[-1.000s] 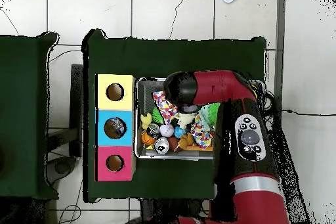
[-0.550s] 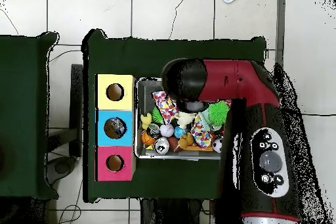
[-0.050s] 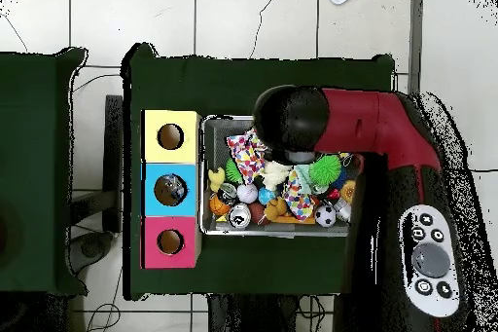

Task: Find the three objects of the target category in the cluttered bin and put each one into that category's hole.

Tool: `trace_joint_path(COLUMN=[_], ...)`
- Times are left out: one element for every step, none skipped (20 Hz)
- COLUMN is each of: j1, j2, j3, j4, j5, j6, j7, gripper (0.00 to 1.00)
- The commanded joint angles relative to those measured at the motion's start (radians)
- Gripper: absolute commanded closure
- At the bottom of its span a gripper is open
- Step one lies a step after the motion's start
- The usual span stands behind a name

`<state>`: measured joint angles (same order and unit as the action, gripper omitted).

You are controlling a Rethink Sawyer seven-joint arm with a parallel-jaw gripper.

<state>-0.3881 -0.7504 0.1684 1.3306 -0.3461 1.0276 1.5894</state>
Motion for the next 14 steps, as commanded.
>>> trace_joint_path(j1=[-0.048, -0.052, -0.055, -0.059, -0.060, -0.064, -0.068, -0.072, -0.074, -0.075, -0.076, -0.077, -0.074, -0.072], j2=[0.054, 0.055, 0.053, 0.054, 0.057, 0.057, 0.057, 0.056, 0.070, 0.074, 0.078, 0.083, 0.089, 0.095], j3=[0.107, 0.112, 0.114, 0.118, 0.120, 0.125, 0.130, 0.135, 0.142, 0.144, 0.146, 0.148, 0.148, 0.148], j4=[0.173, 0.177, 0.184, 0.187, 0.184, 0.189, 0.193, 0.197, 0.191, 0.190, 0.188, 0.187, 0.184, 0.181], j5=[0.011, 0.010, 0.010, 0.010, 0.009, 0.009, 0.009, 0.009, 0.006, 0.004, 0.003, 0.001, -0.005, -0.010], j6=[-0.126, -0.131, -0.139, -0.143, -0.140, -0.151, -0.163, -0.174, -0.195, -0.200, -0.206, -0.211, -0.219, -0.228], j7=[-0.100, -0.104, -0.106, -0.108, -0.109, -0.110, -0.110, -0.110, -0.108, -0.103, -0.097, -0.092, -0.087, -0.081], gripper=[0.00, 0.00, 0.00, 0.00, 0.00, 0.00, 0.00, 0.00, 0.00, 0.00, 0.00, 0.00, 0.00, 0.00])
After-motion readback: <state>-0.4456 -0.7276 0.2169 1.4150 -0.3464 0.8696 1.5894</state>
